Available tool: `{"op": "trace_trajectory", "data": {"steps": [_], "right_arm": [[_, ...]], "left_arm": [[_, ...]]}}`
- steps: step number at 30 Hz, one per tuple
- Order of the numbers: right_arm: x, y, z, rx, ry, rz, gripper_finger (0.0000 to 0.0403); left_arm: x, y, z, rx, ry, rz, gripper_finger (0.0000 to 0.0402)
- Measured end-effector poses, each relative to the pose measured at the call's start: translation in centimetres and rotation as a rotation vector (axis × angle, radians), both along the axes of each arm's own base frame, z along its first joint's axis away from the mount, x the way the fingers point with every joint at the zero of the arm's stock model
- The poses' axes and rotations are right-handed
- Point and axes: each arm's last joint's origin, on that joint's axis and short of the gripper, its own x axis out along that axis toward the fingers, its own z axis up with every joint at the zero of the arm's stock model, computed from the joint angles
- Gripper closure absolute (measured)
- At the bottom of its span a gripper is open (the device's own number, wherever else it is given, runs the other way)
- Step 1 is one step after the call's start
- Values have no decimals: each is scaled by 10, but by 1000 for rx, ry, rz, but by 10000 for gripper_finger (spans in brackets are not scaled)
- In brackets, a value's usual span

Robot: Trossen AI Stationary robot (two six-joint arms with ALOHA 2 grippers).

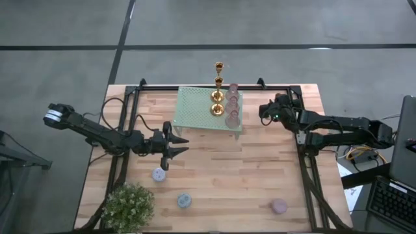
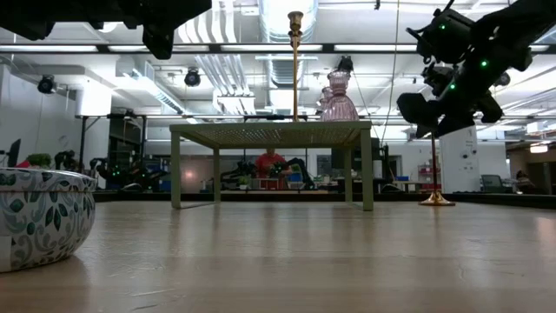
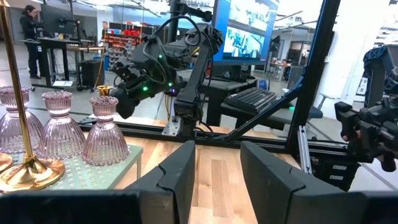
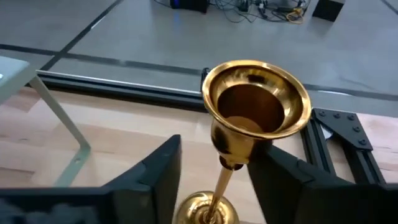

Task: Pick & Place candle stick holders
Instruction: Put the gold candle holder on the shelf aligned with the other gold candle holders

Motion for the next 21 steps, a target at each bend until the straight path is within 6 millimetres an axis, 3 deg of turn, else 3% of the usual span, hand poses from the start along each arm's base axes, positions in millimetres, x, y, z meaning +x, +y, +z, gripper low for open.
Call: {"op": "trace_trajectory", "data": {"steps": [9, 16, 21], "right_arm": [[1, 0, -1, -2, 44, 25, 372], [1, 0, -1, 4, 49, 39, 372], [6, 4, 7, 32, 28, 140, 373]], "left_arm": [[0, 0, 0, 1, 0, 0, 269], [0, 0, 0, 1, 0, 0, 269], [0, 0, -1, 4, 10, 0, 268]]}}
